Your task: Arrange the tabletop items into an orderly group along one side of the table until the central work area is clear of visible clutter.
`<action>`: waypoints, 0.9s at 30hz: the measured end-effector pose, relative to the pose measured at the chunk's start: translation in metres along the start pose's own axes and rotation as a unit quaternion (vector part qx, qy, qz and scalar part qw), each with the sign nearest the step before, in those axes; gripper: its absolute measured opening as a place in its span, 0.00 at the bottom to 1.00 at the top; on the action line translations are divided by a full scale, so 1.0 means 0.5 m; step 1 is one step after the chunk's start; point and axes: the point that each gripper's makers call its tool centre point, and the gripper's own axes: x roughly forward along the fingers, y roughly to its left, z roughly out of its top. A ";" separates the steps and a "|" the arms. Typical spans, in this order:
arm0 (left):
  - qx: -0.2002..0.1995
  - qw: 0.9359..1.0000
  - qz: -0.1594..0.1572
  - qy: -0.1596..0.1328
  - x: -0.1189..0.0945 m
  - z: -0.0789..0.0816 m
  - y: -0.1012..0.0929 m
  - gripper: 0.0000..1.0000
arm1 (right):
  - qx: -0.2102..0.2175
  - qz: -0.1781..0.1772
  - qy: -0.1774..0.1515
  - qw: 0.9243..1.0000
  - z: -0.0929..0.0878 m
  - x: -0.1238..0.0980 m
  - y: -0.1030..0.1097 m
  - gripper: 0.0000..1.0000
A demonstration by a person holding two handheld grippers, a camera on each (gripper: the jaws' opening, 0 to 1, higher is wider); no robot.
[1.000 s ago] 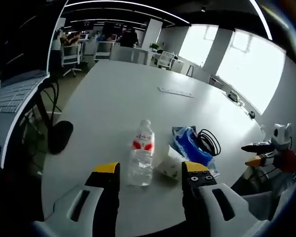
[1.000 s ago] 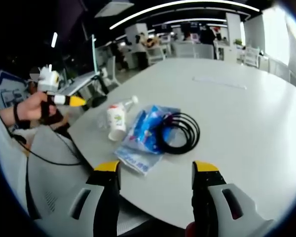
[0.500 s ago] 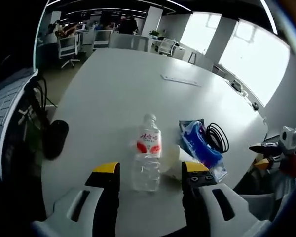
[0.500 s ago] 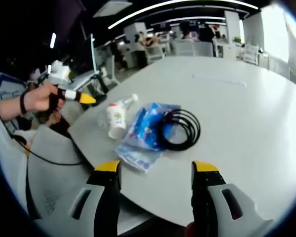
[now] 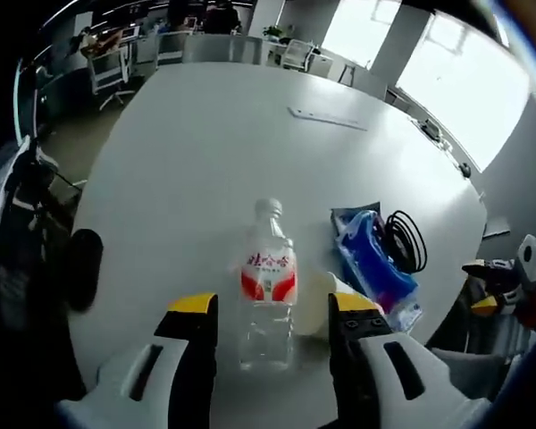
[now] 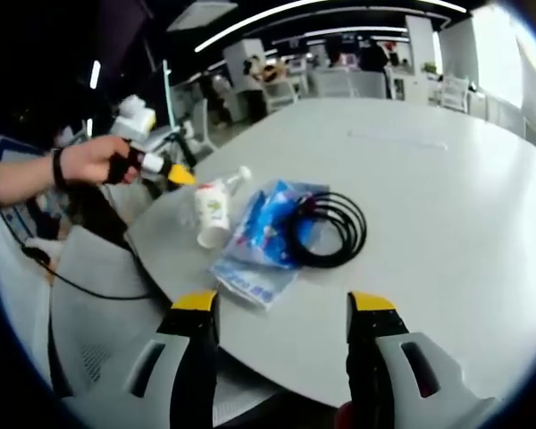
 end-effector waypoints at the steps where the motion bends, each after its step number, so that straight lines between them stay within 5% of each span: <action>1: 0.001 1.000 0.000 0.007 0.005 0.000 0.000 0.49 | 0.000 0.000 0.000 1.000 0.000 0.001 -0.001 0.55; 20: 0.024 0.993 -0.002 0.117 0.077 -0.026 -0.003 0.49 | 0.007 0.003 0.006 1.000 -0.008 0.004 -0.009 0.56; 27: 0.033 0.991 0.002 0.128 0.104 -0.026 0.000 0.46 | 0.012 0.002 0.007 1.000 -0.013 0.002 -0.014 0.56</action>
